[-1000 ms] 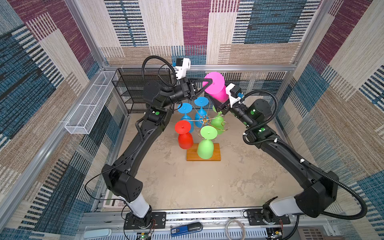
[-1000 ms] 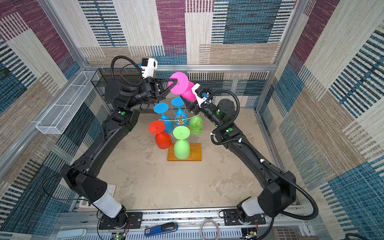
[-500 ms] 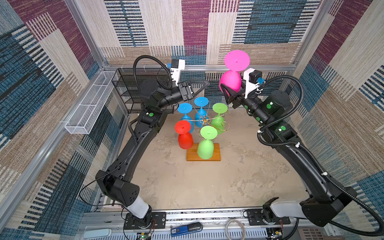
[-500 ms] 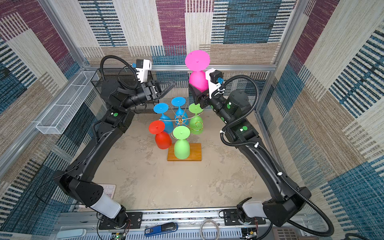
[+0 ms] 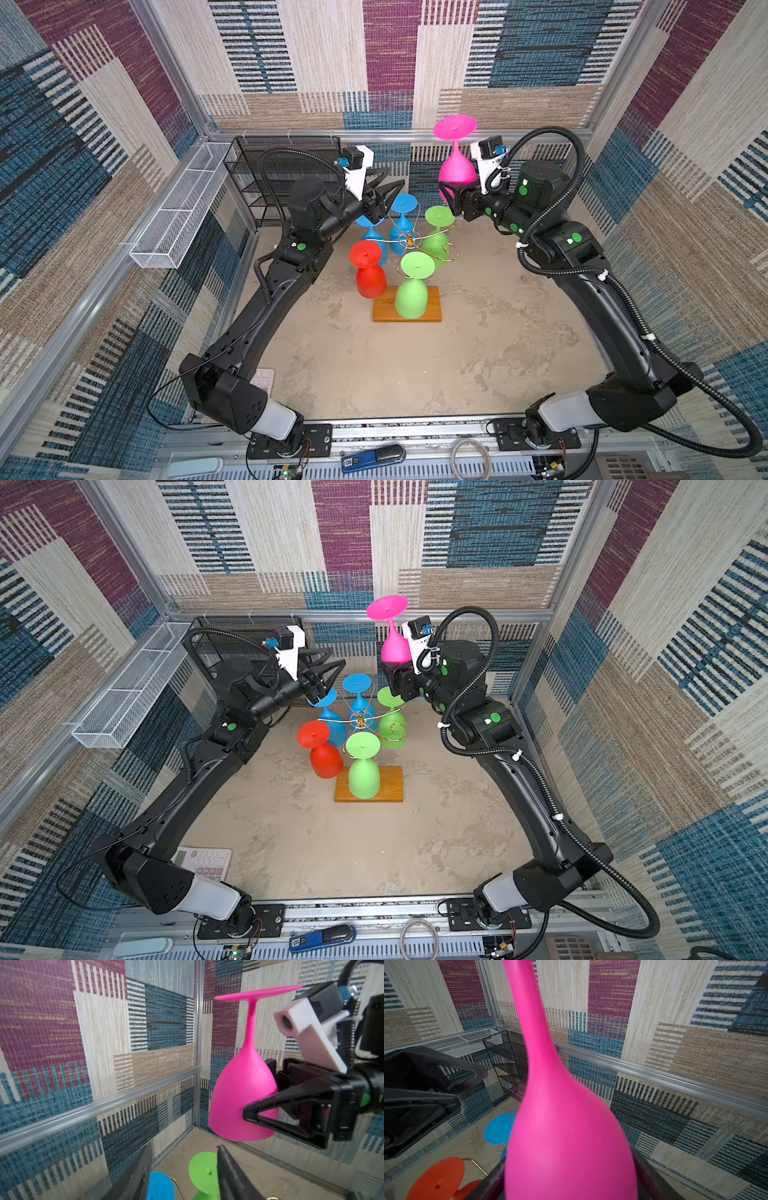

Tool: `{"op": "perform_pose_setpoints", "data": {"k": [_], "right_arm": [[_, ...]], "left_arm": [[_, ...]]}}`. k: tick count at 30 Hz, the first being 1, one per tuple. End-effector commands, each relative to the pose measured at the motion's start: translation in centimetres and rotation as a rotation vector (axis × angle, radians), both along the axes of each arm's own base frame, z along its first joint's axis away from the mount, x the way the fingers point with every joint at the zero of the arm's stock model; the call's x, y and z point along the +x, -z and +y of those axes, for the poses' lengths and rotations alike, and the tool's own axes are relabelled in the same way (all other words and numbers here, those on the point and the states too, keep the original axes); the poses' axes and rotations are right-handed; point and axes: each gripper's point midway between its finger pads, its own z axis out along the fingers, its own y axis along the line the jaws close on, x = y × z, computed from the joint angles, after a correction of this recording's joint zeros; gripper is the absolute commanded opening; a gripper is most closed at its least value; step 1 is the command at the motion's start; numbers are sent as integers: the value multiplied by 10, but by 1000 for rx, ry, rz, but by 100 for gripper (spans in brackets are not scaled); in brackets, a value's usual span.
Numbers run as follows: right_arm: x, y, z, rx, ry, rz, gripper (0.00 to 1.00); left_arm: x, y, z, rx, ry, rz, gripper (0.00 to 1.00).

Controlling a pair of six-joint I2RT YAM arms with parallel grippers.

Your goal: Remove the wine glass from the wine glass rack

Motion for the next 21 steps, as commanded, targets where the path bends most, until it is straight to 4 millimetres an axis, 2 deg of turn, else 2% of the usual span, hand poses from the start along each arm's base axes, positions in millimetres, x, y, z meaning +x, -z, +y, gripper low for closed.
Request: {"op": "perform_pose_setpoints", "data": {"k": [1, 6, 9, 12, 21], "right_arm": [[-1, 12, 2, -15, -8, 59, 63], [-1, 20, 13, -29, -64, 107, 60], [-3, 26, 17, -34, -91, 130, 59], [-4, 32, 20, -43, -107, 149, 58], [-11, 39, 30, -32, -177, 186, 55]], "left_arm": [[-5, -26, 7, 87, -105, -356, 53], [-10, -31, -2, 139, -89, -524, 51], [-19, -34, -13, 169, -1, -575, 48], [-30, -37, -23, 193, 106, -583, 45], [-28, -35, -34, 217, 179, -582, 42]]}}
